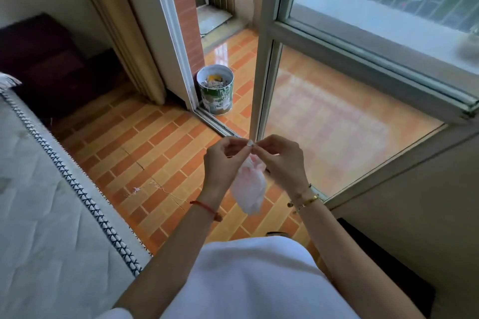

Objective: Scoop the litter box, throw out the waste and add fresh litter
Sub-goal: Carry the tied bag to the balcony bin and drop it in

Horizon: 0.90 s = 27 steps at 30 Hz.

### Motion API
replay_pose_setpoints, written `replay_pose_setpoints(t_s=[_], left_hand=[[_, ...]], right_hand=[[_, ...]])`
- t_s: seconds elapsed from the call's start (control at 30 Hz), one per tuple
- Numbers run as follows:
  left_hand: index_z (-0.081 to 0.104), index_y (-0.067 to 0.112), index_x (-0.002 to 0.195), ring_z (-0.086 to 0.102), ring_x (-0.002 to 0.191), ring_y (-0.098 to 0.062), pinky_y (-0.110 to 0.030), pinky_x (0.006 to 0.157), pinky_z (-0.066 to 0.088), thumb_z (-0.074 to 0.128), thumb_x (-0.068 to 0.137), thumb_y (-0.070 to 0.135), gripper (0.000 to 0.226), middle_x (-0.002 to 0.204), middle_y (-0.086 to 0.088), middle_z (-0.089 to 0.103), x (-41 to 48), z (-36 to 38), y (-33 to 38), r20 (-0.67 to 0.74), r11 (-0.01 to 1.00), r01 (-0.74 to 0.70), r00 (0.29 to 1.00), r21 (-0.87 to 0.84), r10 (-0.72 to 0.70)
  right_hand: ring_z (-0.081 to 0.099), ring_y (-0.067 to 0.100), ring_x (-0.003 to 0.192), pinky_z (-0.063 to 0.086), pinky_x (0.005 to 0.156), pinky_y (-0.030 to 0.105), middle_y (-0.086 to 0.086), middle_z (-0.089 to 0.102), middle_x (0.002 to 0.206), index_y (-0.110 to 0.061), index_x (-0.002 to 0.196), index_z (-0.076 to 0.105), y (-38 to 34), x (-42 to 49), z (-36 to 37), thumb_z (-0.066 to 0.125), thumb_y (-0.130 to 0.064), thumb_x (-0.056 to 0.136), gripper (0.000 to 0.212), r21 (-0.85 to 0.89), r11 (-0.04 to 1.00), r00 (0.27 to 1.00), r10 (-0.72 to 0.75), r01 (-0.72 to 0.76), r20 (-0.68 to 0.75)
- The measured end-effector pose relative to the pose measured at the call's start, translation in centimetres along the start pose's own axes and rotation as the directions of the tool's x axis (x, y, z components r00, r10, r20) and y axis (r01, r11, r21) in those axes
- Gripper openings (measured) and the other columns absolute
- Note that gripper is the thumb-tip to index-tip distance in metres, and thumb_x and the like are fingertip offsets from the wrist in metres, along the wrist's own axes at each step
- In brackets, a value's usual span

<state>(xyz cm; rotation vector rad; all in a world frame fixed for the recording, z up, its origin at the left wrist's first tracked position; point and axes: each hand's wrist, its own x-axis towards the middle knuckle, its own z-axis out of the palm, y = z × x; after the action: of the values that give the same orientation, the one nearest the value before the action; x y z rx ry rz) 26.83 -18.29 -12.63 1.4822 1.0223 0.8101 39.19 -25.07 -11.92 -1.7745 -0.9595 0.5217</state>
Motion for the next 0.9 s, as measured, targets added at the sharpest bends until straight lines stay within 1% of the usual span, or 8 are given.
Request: replay_pose_setpoints(t_s=[0.17, 0.3, 0.4, 0.6, 0.67, 0.77, 0.83, 0.9], left_hand=[[0.073, 0.013, 0.091, 0.071, 0.083, -0.011, -0.032, 0.08, 0.058, 0.076, 0.082, 0.019, 0.011, 0.084, 0.0, 0.075, 8.0, -0.8, -0.4, -0.04, 1.0, -0.002, 0.999, 0.03, 0.004], [0.073, 0.016, 0.088, 0.07, 0.08, -0.008, -0.024, 0.074, 0.056, 0.076, 0.082, 0.019, 0.007, 0.081, 0.002, 0.074, 14.6, -1.0, -0.7, -0.095, 0.999, -0.001, 0.995, 0.038, 0.004], [0.072, 0.015, 0.087, 0.07, 0.079, -0.009, -0.023, 0.074, 0.056, 0.076, 0.082, 0.018, 0.007, 0.081, 0.001, 0.074, 19.8, -1.1, -0.9, -0.126, 0.999, 0.007, 0.992, 0.051, 0.0], [0.072, 0.016, 0.086, 0.07, 0.077, -0.009, -0.024, 0.073, 0.055, 0.076, 0.081, 0.019, 0.007, 0.079, 0.001, 0.074, 30.0, -1.1, -0.9, -0.181, 0.998, 0.011, 0.983, 0.069, 0.001], [0.072, 0.016, 0.085, 0.07, 0.076, -0.009, -0.024, 0.069, 0.054, 0.076, 0.081, 0.02, 0.007, 0.078, 0.003, 0.074, 33.1, -1.1, -1.0, -0.199, 0.997, 0.022, 0.98, 0.072, -0.007], [0.071, 0.017, 0.085, 0.068, 0.074, -0.007, -0.023, 0.058, 0.05, 0.076, 0.082, 0.022, 0.007, 0.078, 0.005, 0.073, 37.6, -0.8, -1.0, -0.233, 0.995, 0.059, 0.972, 0.083, -0.038], [0.072, 0.019, 0.085, 0.068, 0.079, -0.006, -0.025, 0.06, 0.054, 0.075, 0.082, 0.025, 0.008, 0.08, 0.008, 0.073, 40.3, -0.8, -1.0, -0.265, 0.99, 0.074, 0.964, 0.121, -0.04], [0.072, 0.022, 0.084, 0.068, 0.081, -0.007, -0.029, 0.063, 0.057, 0.076, 0.081, 0.025, 0.006, 0.08, 0.011, 0.072, 43.1, -0.8, -1.1, -0.284, 0.986, 0.092, 0.958, 0.139, -0.049]], right_hand=[[0.065, 0.002, 0.063, 0.046, 0.06, 0.011, -0.004, 0.071, 0.069, -0.013, 0.078, 0.074, 0.1, 7.9, 2.7, 0.075, -0.02, 0.079, 0.008, -0.014, 0.997, 0.996, -0.07, 0.071, 0.056], [0.064, 0.002, 0.063, 0.046, 0.059, 0.01, -0.001, 0.072, 0.071, -0.009, 0.079, 0.074, 0.4, 15.0, 4.8, 0.075, -0.019, 0.079, 0.01, -0.022, 0.995, 0.99, -0.093, 0.095, 0.106], [0.067, 0.006, 0.065, 0.051, 0.062, 0.018, -0.002, 0.072, 0.071, -0.013, 0.077, 0.073, 0.8, 20.4, 6.5, 0.075, -0.019, 0.079, 0.007, -0.025, 0.993, 0.983, -0.111, 0.116, 0.143], [0.067, 0.008, 0.067, 0.056, 0.066, 0.032, -0.006, 0.071, 0.069, -0.018, 0.075, 0.071, 1.3, 31.6, 9.2, 0.074, -0.021, 0.079, 0.006, -0.057, 0.983, 0.959, -0.158, 0.176, 0.235], [0.066, 0.007, 0.066, 0.055, 0.065, 0.03, -0.007, 0.07, 0.068, -0.016, 0.075, 0.07, 1.5, 34.9, 10.0, 0.074, -0.021, 0.079, 0.007, -0.049, 0.984, 0.953, -0.155, 0.173, 0.261], [0.063, 0.001, 0.065, 0.05, 0.062, 0.021, -0.01, 0.068, 0.067, -0.017, 0.075, 0.07, 1.7, 39.5, 11.4, 0.073, -0.022, 0.08, 0.008, -0.071, 0.98, 0.946, -0.158, 0.185, 0.282], [0.063, -0.001, 0.064, 0.047, 0.061, 0.019, -0.011, 0.068, 0.068, -0.019, 0.075, 0.07, 1.7, 42.4, 12.4, 0.072, -0.023, 0.081, 0.007, -0.091, 0.977, 0.942, -0.161, 0.195, 0.293], [0.065, 0.002, 0.067, 0.045, 0.061, 0.018, -0.01, 0.07, 0.07, -0.019, 0.076, 0.072, 1.9, 45.1, 13.6, 0.071, -0.022, 0.081, 0.006, -0.086, 0.98, 0.943, -0.146, 0.179, 0.298]])
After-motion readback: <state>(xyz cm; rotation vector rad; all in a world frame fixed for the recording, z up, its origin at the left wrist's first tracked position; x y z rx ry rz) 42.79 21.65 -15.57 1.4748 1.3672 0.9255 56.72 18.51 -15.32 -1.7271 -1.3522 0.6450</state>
